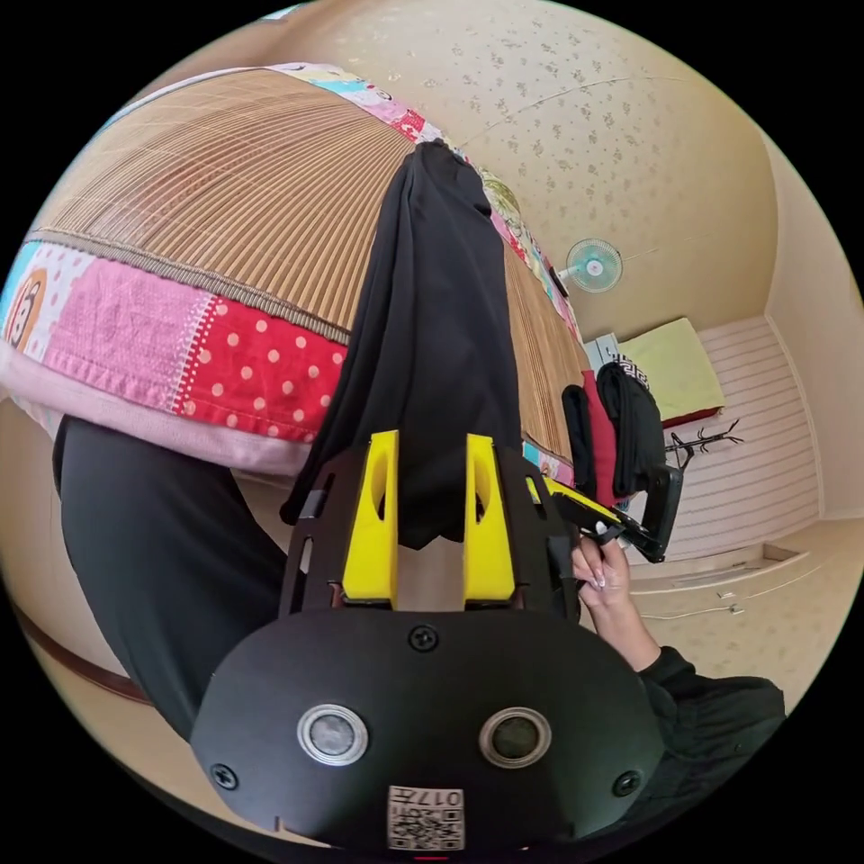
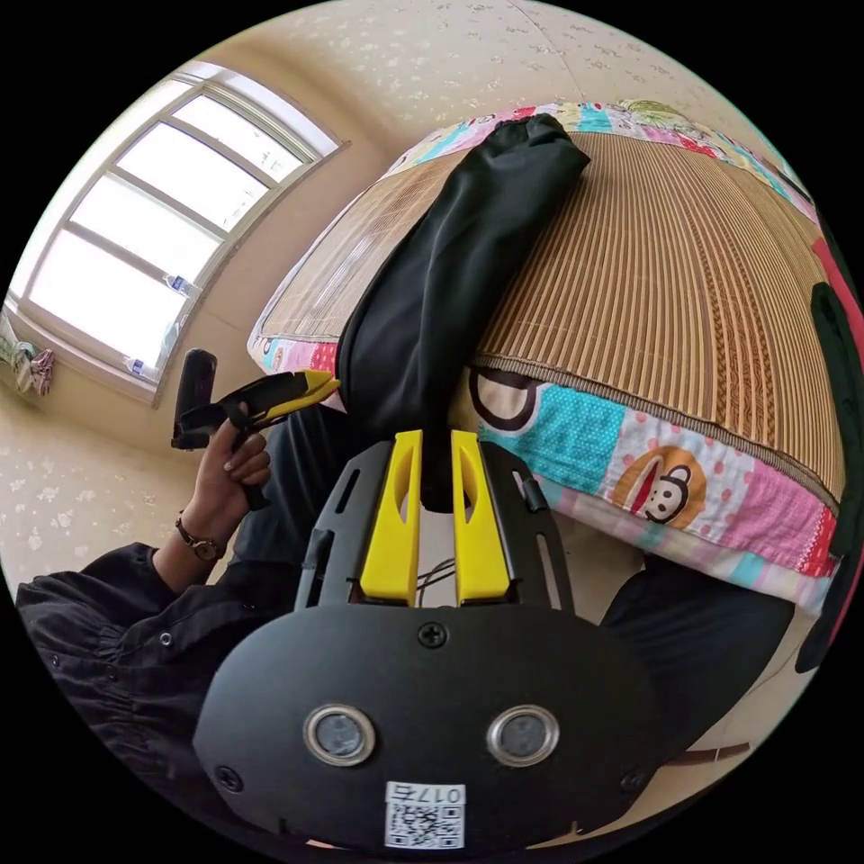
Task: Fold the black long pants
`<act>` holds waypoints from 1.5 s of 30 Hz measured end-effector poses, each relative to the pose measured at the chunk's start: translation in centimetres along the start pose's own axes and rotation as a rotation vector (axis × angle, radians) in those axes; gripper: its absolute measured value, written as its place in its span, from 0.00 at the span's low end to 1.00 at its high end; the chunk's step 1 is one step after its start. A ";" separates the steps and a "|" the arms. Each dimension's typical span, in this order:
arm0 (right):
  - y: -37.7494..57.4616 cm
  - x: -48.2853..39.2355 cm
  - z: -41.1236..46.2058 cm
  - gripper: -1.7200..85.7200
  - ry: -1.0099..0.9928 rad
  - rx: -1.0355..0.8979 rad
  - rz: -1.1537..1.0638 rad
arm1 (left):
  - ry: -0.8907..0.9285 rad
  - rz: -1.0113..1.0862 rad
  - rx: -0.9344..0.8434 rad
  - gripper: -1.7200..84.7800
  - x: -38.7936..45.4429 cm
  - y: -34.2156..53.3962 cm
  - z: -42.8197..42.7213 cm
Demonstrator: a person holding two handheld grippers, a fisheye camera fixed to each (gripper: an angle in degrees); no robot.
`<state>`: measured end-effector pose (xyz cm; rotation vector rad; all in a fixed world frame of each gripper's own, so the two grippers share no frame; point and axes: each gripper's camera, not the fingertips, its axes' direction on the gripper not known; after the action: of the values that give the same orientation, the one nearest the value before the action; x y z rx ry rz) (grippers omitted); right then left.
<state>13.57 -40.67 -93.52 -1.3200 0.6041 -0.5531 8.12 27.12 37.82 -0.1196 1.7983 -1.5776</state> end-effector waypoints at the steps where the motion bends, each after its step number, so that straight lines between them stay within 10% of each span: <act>1: 0.3 0.0 -0.9 0.09 -0.015 0.012 0.000 | 0.013 0.004 0.014 0.16 0.2 1.2 -0.6; 21: -1.0 6.2 -1.2 0.13 -0.110 -0.028 0.152 | -0.258 0.097 -0.107 0.07 1.6 -2.1 3.1; 30: -2.6 3.9 1.2 0.13 -0.070 -0.104 0.065 | 0.443 0.291 -0.017 0.01 -0.7 -1.8 -7.6; 34: -2.8 3.7 1.4 0.13 -0.054 -0.100 0.076 | -0.094 0.092 -0.124 0.01 -3.2 -1.8 -8.2; 45: -4.5 2.1 1.9 0.13 -0.008 -0.077 0.125 | -0.079 0.188 -0.129 0.13 0.6 -3.8 0.2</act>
<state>16.24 -41.46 -88.97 -1.3458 0.7022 -0.4254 6.39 25.75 40.94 -0.0702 1.7932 -1.3087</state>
